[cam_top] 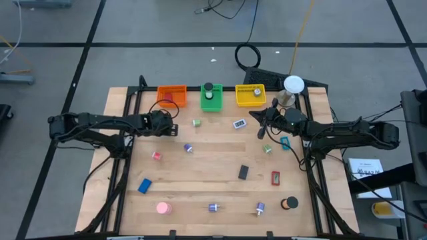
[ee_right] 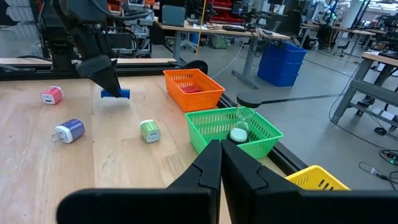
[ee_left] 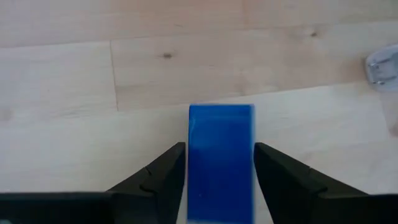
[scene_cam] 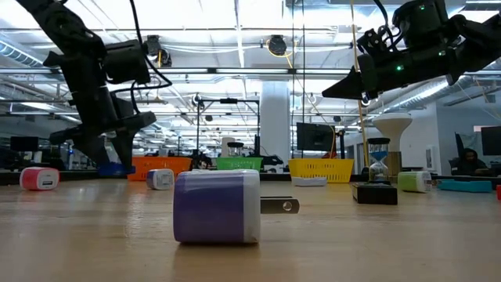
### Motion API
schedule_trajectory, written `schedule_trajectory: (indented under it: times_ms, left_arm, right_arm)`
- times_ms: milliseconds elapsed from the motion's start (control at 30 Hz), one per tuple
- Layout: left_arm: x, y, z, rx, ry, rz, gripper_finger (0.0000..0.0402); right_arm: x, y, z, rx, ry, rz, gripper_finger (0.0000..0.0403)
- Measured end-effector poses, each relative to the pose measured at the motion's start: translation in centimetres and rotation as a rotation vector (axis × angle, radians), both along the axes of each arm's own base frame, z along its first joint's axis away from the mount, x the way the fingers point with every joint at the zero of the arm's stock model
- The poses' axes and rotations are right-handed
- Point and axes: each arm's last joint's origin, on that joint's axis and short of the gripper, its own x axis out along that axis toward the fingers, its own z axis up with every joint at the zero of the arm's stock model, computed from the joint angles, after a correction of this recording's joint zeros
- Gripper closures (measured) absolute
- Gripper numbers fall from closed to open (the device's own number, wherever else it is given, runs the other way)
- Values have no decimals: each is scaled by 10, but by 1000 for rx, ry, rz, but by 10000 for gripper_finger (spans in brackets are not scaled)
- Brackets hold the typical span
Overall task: Pick & Place Office items
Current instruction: Put the right blue digital clock into the orange bin
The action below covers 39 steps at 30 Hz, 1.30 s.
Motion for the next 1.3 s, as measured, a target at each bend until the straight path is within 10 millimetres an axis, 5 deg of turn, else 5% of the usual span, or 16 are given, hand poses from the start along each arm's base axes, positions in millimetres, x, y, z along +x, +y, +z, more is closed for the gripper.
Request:
schedule_trajectory:
  times_ms: [500, 933, 1300]
  left_arm:
    - [7, 2, -11, -12, 41, -20, 177]
    - [23, 4, 15, -35, 16, -48, 176]
    - [32, 5, -10, -81, 94, -36, 176]
  right_arm:
    - [0, 0, 0, 0, 0, 0, 399]
    - [0, 0, 0, -7, 3, 1, 399]
    - [0, 0, 0, -14, 7, 2, 399]
